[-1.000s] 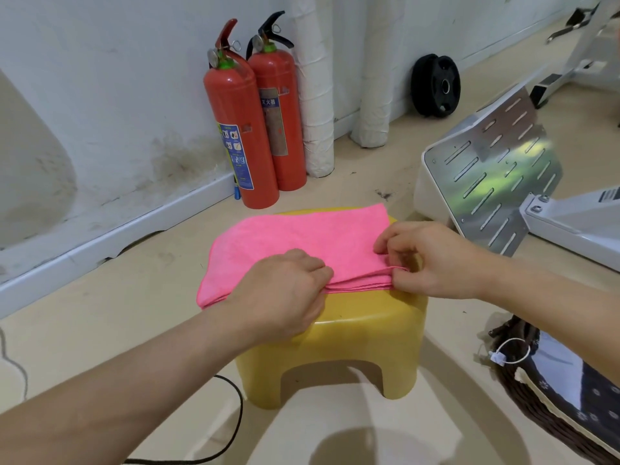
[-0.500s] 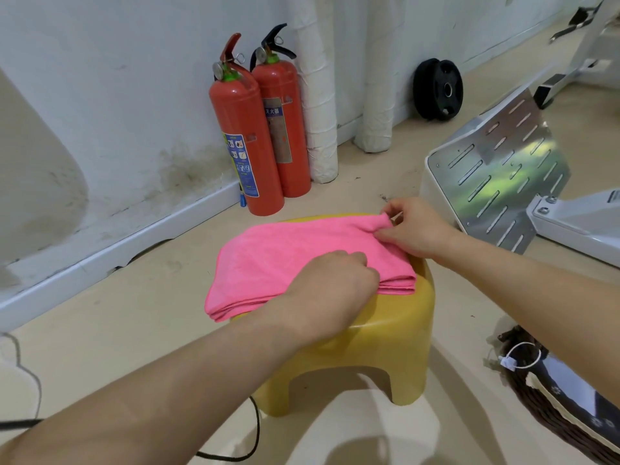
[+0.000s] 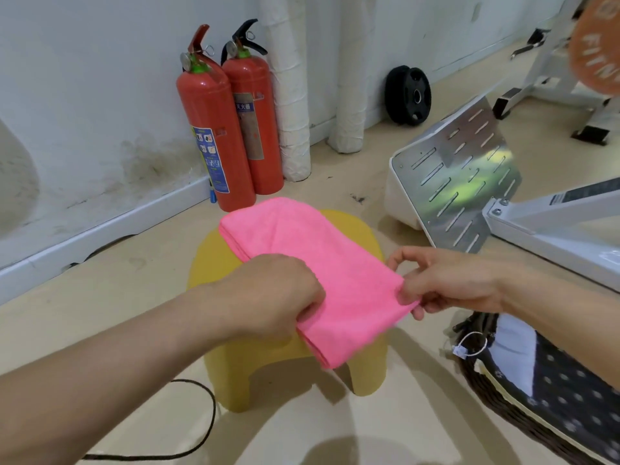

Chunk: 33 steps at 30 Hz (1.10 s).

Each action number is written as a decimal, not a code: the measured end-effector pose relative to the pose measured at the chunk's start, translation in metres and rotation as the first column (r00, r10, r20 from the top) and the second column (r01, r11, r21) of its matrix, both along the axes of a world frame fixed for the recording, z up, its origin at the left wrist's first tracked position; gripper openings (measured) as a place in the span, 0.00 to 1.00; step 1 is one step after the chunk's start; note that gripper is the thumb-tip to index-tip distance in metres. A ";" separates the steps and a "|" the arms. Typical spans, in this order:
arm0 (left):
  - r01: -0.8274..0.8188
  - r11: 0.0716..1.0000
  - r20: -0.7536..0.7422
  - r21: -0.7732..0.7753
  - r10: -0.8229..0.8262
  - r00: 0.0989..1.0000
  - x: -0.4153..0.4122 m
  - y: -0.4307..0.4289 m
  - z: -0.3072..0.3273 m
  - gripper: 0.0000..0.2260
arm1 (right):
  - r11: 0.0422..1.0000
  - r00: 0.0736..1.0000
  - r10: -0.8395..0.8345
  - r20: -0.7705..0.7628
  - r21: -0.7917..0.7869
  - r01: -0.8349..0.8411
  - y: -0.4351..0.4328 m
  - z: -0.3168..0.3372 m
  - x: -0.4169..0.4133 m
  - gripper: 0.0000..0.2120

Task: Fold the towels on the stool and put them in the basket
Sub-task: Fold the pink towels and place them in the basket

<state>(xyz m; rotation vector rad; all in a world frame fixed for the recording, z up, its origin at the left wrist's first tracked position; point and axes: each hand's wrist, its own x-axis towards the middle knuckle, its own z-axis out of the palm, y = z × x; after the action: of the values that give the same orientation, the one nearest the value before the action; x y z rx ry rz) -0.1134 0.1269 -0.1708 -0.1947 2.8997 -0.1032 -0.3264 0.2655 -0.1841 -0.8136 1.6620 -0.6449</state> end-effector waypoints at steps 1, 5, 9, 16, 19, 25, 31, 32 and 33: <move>-0.050 0.998 0.004 -0.024 0.051 0.999 0.002 0.003 0.004 0.04 | 1.000 1.000 0.003 0.006 -0.004 -0.003 0.004 -0.004 0.007 0.19; -0.094 0.995 -0.262 0.021 0.096 0.960 0.002 0.047 -0.006 0.14 | 0.987 0.986 -0.139 0.088 -0.064 0.145 0.006 -0.019 0.022 0.16; -0.016 0.979 -0.252 -0.205 -0.037 0.967 0.000 0.075 -0.044 0.15 | 0.937 0.938 -0.311 0.151 -0.118 0.329 0.006 -0.027 0.030 0.09; -0.081 0.936 -0.405 -0.344 -0.070 0.912 -0.006 0.070 -0.056 0.14 | 0.838 0.852 -0.440 0.284 -0.209 0.503 0.016 -0.034 0.043 0.11; -0.117 0.941 -0.395 -0.317 -0.019 0.919 -0.009 0.071 -0.055 0.16 | 0.837 0.839 -0.448 0.310 -0.186 0.515 0.019 -0.032 0.048 0.07; -0.171 0.963 -0.263 -0.208 0.114 0.958 -0.011 0.071 -0.026 0.19 | 0.931 0.961 -0.234 -0.148 -0.318 0.178 0.022 -0.011 0.042 0.06; -0.287 0.958 -0.301 -0.018 0.268 0.915 0.019 0.069 -0.008 0.07 | 0.723 0.363 0.200 -0.910 -0.112 -0.681 0.036 0.011 0.069 0.40; -0.275 0.960 -0.329 0.041 0.273 0.904 0.025 0.069 -0.006 0.08 | 0.675 0.355 0.131 -0.926 -0.179 -0.716 0.035 0.002 0.078 0.31; -0.259 0.959 -0.355 0.119 0.284 0.891 0.030 0.069 -0.003 0.09 | 0.639 0.391 0.045 -0.919 -0.274 -0.719 0.034 -0.004 0.084 0.21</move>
<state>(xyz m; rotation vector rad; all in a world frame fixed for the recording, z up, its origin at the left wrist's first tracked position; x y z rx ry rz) -0.0834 0.1963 -0.1735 -0.6742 3.2010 0.0926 -0.2423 0.2992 -0.1877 -2.3591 1.9414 -0.4313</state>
